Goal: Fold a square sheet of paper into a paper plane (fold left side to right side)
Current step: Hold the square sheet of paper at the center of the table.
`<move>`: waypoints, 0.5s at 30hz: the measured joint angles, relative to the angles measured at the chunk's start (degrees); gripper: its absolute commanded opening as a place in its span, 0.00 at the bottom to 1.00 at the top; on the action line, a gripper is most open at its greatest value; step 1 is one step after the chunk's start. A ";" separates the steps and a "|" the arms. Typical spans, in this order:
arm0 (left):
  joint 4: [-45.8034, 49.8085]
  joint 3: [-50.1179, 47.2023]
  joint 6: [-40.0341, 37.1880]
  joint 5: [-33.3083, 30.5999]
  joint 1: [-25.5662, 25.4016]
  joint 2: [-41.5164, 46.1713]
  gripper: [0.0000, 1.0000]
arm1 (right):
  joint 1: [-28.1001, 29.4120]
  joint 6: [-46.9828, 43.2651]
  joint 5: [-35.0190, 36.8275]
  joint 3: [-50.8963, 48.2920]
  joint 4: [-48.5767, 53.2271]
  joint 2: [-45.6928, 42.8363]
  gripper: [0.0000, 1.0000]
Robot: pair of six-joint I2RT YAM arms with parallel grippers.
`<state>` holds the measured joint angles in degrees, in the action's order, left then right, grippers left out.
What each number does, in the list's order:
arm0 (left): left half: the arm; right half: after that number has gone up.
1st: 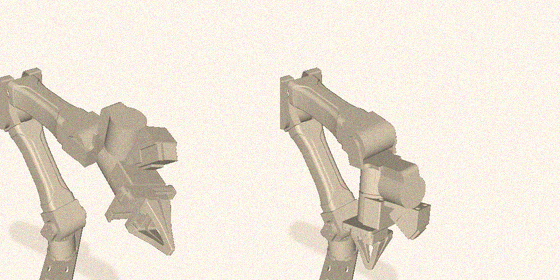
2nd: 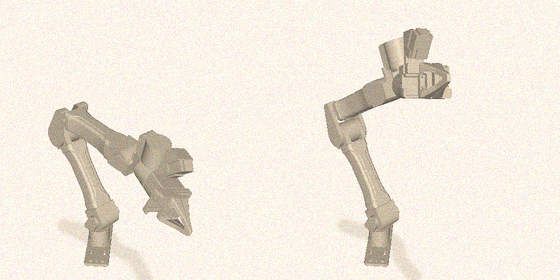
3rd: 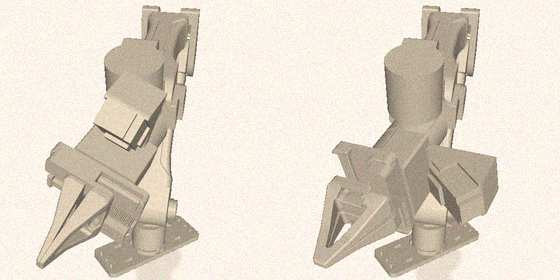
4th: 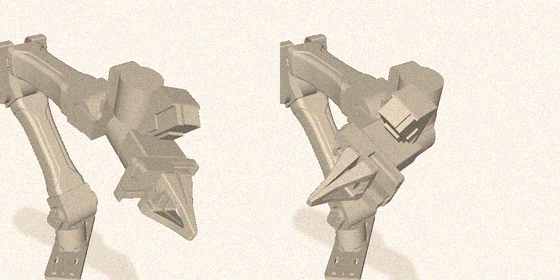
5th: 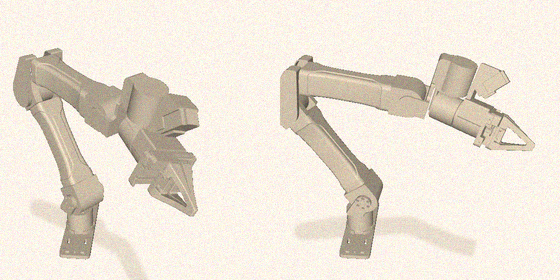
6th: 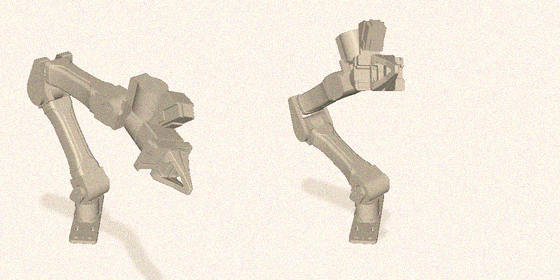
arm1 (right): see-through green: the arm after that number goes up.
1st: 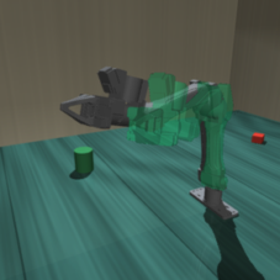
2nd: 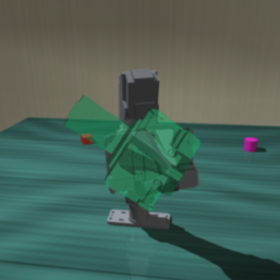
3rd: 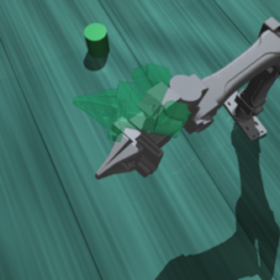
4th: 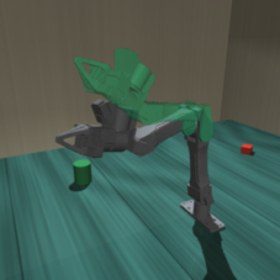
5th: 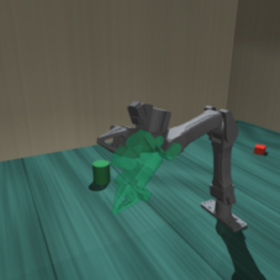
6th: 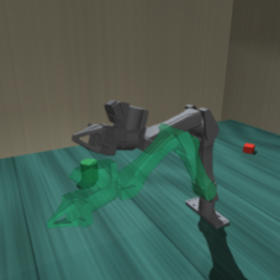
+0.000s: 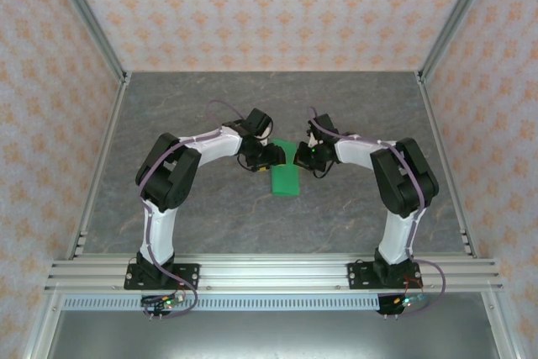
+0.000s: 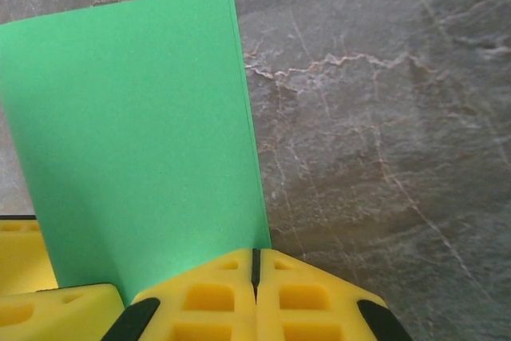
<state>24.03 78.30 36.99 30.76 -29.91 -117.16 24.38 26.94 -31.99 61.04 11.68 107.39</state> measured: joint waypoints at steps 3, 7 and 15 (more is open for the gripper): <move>0.00 0.00 -0.02 0.00 0.00 0.02 0.58 | 0.00 -0.04 0.04 0.46 0.61 0.20 0.08; 0.26 0.00 -0.74 -0.52 -0.13 0.37 0.59 | 0.00 -0.44 0.11 1.03 1.51 0.55 0.08; 3.23 0.04 -2.60 -4.55 -0.85 2.36 0.62 | 0.00 -1.31 0.26 1.86 2.71 0.92 0.08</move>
<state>27.27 78.35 34.39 26.22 -30.76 -114.80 24.38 25.63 -31.73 62.89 14.39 108.31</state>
